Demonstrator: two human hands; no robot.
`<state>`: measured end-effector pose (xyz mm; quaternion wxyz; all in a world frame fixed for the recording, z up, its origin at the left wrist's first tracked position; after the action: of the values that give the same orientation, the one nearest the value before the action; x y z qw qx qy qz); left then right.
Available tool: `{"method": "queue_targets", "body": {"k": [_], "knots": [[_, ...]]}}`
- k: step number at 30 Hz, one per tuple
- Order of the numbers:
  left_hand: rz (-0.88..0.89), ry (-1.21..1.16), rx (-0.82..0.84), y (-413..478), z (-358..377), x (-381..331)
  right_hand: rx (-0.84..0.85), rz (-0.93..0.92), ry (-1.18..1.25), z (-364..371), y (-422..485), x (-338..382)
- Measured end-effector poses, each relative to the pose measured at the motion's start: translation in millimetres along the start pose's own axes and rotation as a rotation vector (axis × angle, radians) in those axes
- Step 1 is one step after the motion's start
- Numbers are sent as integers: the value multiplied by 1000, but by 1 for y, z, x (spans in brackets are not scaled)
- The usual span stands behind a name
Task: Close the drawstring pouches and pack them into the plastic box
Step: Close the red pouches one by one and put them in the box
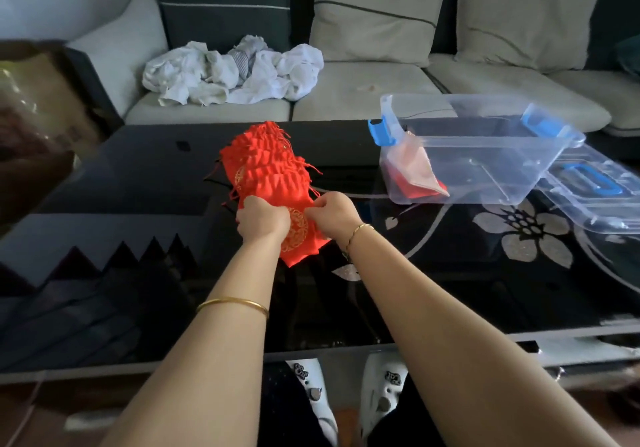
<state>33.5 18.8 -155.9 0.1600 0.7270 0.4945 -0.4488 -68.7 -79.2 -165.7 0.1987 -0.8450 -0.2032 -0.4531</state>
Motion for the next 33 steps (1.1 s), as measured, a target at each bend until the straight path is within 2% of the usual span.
{"method": "queue_targets", "body": {"k": [3, 7, 10, 13, 19, 22, 26, 29, 33], "knots": [[-61, -72, 7, 2, 2, 4, -19, 5, 127, 0, 5, -4], [-35, -92, 19, 4, 5, 5, -36, -19, 164, -1, 3, -6], [-14, -98, -55, 5, -2, 2, -67, -115, 196, -11, 1, 1], [5, -56, -110, 2, -9, -8, -9, -198, 345, -30, -8, 12], [-70, -420, 308, -13, 36, -28, 94, -238, 455, -78, -29, 7], [-63, -424, 364, -22, 50, -34, 145, -230, 478, -95, -38, -2], [-145, -474, 588, -43, 72, -41, 206, -249, 563, -107, -43, -6], [-143, -425, 617, -50, 78, -42, 213, -219, 555, -112, -42, -10], [-104, -505, 565, -46, 75, -45, 110, -97, 415, -115, -35, -26]]}}
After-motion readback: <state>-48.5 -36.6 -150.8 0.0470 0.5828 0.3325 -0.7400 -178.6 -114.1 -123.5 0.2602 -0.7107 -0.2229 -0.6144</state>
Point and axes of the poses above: each hand's wrist, its own y-axis towards the middle knuckle, its own z-axis out of the palm, x = y × z, the point moved 7 cm from there along y, towards the middle knuckle, and after that the axes turned 1 degree about y, right-handed, at the moved point
